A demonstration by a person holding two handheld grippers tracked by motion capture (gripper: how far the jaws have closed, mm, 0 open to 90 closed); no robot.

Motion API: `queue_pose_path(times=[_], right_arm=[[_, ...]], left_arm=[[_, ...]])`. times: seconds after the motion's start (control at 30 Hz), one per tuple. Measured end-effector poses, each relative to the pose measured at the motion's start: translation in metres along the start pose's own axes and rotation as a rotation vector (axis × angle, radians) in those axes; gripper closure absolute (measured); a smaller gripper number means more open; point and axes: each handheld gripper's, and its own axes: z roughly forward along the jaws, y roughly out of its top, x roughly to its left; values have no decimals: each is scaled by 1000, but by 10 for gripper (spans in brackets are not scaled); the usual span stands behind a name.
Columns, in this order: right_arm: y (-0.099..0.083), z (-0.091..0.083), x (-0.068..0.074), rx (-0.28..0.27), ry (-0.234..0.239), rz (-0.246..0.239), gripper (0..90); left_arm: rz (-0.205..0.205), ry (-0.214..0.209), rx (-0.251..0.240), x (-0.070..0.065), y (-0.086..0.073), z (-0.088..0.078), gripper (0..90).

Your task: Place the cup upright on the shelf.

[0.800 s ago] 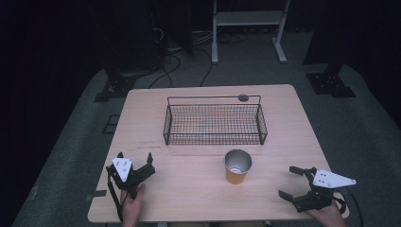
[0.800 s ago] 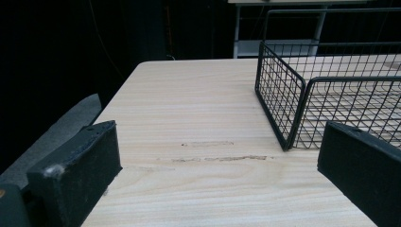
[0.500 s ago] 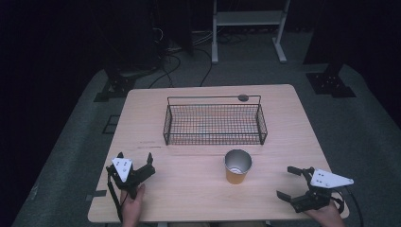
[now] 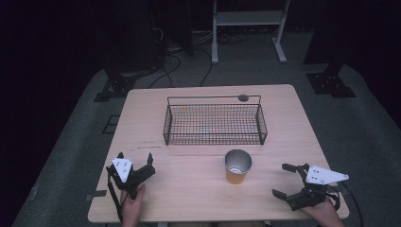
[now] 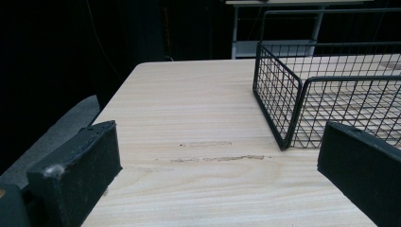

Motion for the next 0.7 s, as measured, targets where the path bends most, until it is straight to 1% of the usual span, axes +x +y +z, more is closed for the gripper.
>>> queue_pose_path(times=[0.13, 0.23, 0.3, 0.43, 0.7], right_arm=[[3, 4, 0, 1, 7, -2, 12], [8, 11, 1, 13, 20, -5, 12], [10, 15, 1, 10, 30, -10, 12], [14, 20, 2, 16, 34, -13, 12], [23, 32, 3, 23, 57, -19, 12]], left_arm=[[1, 0, -1, 0, 0, 0, 0], [-1, 0, -1, 0, 0, 0, 0], [0, -1, -1, 0, 0, 0, 0], [2, -1, -1, 0, 0, 0, 0], [3, -3, -1, 0, 0, 0, 0]])
